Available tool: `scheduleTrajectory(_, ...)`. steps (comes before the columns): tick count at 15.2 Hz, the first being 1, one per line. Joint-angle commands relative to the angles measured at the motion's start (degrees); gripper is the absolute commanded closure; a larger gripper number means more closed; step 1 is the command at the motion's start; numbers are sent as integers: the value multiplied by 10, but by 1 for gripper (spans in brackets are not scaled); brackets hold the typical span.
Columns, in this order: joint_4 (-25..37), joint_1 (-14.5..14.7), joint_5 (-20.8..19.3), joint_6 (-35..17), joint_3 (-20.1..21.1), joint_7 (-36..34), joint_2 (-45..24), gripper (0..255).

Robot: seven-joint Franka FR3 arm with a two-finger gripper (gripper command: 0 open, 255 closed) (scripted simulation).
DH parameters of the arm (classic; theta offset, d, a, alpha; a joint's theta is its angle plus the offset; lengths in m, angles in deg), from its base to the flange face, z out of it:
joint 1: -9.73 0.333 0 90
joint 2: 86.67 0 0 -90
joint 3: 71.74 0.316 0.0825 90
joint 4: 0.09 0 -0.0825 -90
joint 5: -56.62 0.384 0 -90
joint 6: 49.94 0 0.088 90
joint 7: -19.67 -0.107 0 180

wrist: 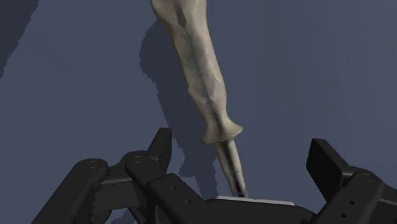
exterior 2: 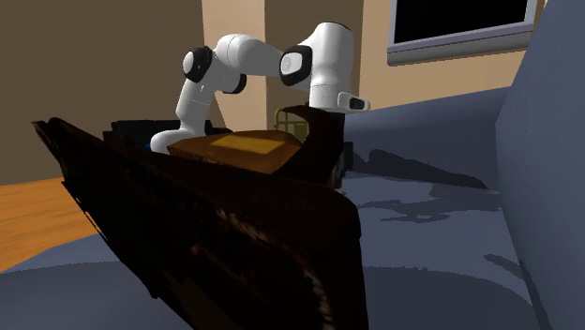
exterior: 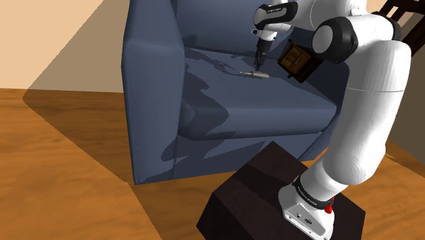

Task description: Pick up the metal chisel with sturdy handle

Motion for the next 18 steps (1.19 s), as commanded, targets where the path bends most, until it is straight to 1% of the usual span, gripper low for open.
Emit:
scheduleTrajectory(1, 25, -9, 9, -1, 6, 11, -27, 0)
scheduleTrajectory(7, -7, -8, 14, -42, 9, 13, -37, 0)
scheduleTrajectory(9, -10, -8, 15, -46, 10, 13, -38, 0)
scheduleTrajectory(10, -10, -8, 14, -45, 10, 13, -38, 255)
scheduleTrajectory(18, -10, -8, 14, -46, 10, 13, -38, 255)
